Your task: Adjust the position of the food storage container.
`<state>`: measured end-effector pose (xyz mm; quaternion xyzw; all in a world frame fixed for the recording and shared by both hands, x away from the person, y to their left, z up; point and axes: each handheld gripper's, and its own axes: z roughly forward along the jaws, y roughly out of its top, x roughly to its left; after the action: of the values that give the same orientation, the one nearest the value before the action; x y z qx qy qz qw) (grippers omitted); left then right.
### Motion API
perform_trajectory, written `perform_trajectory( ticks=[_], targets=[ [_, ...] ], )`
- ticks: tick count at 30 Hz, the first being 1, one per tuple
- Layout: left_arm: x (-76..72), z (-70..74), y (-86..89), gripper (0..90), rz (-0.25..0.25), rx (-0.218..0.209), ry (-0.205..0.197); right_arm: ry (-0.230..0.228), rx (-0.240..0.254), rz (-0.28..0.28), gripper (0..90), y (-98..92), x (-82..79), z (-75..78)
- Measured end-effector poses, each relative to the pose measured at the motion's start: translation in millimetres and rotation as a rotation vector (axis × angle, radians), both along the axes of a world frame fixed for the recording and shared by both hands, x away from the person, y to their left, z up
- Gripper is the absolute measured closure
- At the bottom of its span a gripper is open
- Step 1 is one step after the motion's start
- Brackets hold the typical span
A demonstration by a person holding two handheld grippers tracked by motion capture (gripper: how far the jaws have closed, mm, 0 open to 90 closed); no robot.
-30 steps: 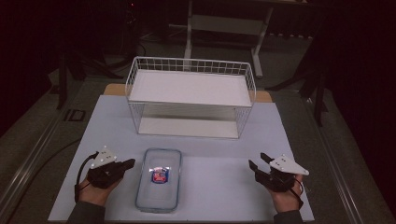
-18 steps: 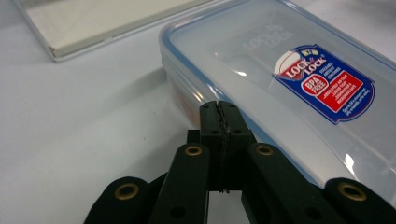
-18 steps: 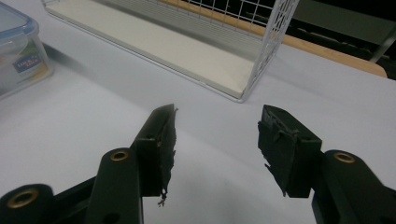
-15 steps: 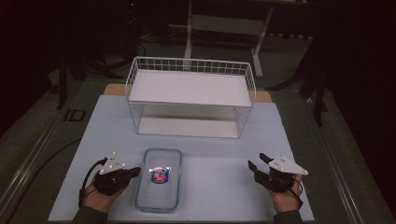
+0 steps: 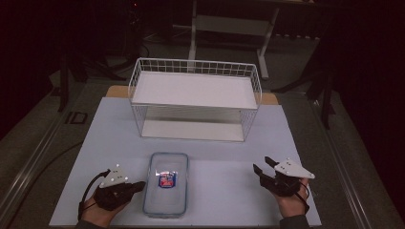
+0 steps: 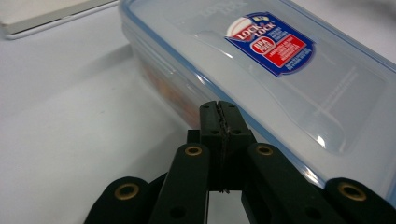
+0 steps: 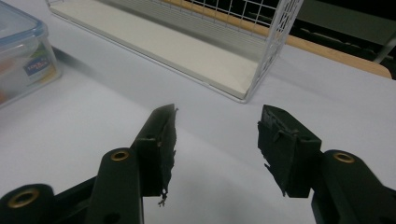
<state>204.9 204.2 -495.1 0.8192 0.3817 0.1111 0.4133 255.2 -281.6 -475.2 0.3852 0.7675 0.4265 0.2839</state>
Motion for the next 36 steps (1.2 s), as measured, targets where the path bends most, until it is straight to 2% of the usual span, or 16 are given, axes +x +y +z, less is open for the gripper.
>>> perform_trajectory(
  ticks=[10,18,20,22,27,34,36],
  targets=[
    [-0.6,-0.1,-19.9,89.7,-0.062,-0.006,-0.002,0.005,-0.002,0.005,45.8,1.4,0.7,-0.6],
    [-9.9,-0.5,-42.9,89.7,-0.145,-0.017,0.001,0.005,0.001,0.006,45.9,1.3,0.5,-0.3],
    [-9.9,-0.5,-42.9,89.7,-0.145,-0.017,0.001,0.007,0.001,0.005,45.9,1.3,0.5,-0.4],
    [-12.2,-0.9,-55.5,89.7,-0.184,-0.015,-0.01,0.005,0.001,0.008,45.9,1.4,0.6,-0.4],
    [-10.1,-1.3,-74.7,89.6,-0.223,-0.022,-0.012,0.006,0.003,0.009,45.9,1.5,0.4,0.0],
    [-5.2,-1.7,-114.0,89.6,-0.3,-0.015,-0.033,0.007,0.016,0.007,45.8,-0.2,-0.3,0.9],
    [-4.4,-1.9,-117.0,89.6,-0.303,-0.015,-0.036,0.007,0.017,0.005,45.8,-0.7,-0.5,1.2]
  ],
)
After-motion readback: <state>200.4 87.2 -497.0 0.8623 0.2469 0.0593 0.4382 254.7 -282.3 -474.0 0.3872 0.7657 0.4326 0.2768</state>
